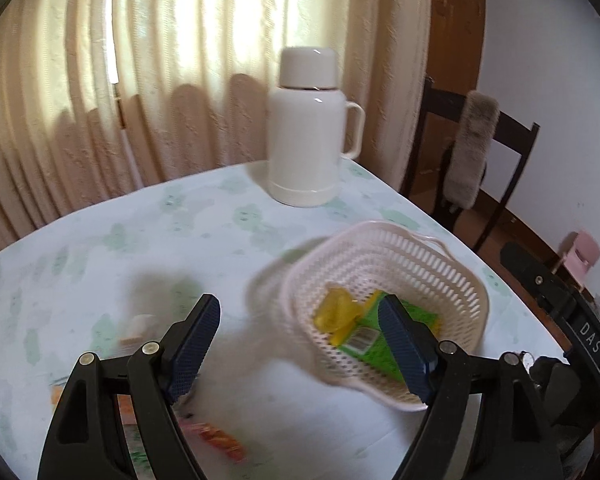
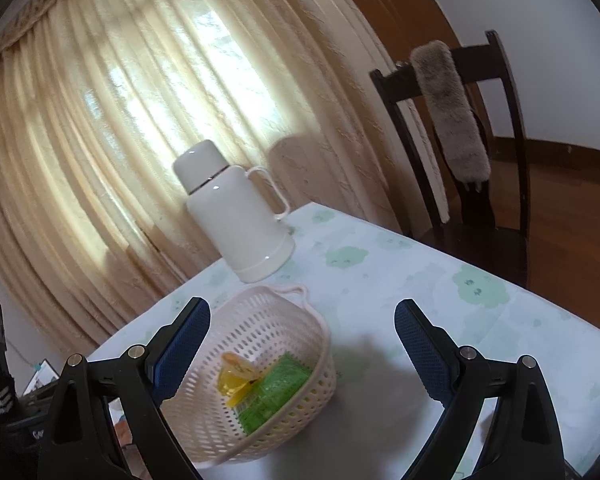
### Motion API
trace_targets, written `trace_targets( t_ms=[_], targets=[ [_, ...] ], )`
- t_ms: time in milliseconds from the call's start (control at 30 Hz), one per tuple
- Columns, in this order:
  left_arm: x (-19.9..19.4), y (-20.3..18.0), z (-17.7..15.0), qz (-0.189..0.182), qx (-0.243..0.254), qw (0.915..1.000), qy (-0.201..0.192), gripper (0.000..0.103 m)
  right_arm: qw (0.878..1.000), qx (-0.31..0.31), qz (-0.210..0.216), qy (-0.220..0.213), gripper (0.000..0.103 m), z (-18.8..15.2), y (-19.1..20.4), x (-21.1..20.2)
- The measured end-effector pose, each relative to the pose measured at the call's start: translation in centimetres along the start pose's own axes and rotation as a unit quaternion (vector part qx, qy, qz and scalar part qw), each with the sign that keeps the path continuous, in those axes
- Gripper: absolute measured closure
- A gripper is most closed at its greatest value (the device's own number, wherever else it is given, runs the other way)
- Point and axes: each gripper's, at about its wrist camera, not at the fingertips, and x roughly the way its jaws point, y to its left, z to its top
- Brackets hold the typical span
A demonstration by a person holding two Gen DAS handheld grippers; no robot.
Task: Organize snacks
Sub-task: 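Open the right gripper over the basket while the left gripper drops the jelly cup in, then move the left gripper to the blue soda cracker pack and grasp it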
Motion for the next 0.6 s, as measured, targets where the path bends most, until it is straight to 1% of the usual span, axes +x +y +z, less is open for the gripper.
trace_targets(
  t_ms=[167, 300, 333, 400, 600],
  targets=[
    [-1.9, 3.1, -0.6, 0.029, -0.024, 0.9992, -0.012, 0.024, 0.999, -0.039, 0.027, 0.000, 0.009, -0.6, 1.8, -0.1],
    [-3.3, 6.6, -1.4, 0.063, -0.055, 0.9964, -0.016, 0.024, 0.996, -0.072, 0.043, 0.004, 0.009, -1.2, 3.2, 0.1],
    [-3.6, 7.6, -1.7, 0.072, -0.063, 0.9953, -0.016, 0.022, 0.996, -0.080, 0.045, 0.008, 0.009, -1.4, 3.5, 0.2],
    [-4.0, 9.5, -2.3, 0.086, -0.080, 0.9930, -0.013, 0.019, 0.995, -0.089, 0.047, 0.013, 0.009, -1.7, 3.8, 0.5],
    [-5.0, 14.7, -4.4, 0.114, -0.129, 0.9850, -0.006, 0.019, 0.993, -0.113, 0.037, 0.025, 0.009, -2.5, 4.6, 1.1]
  ],
)
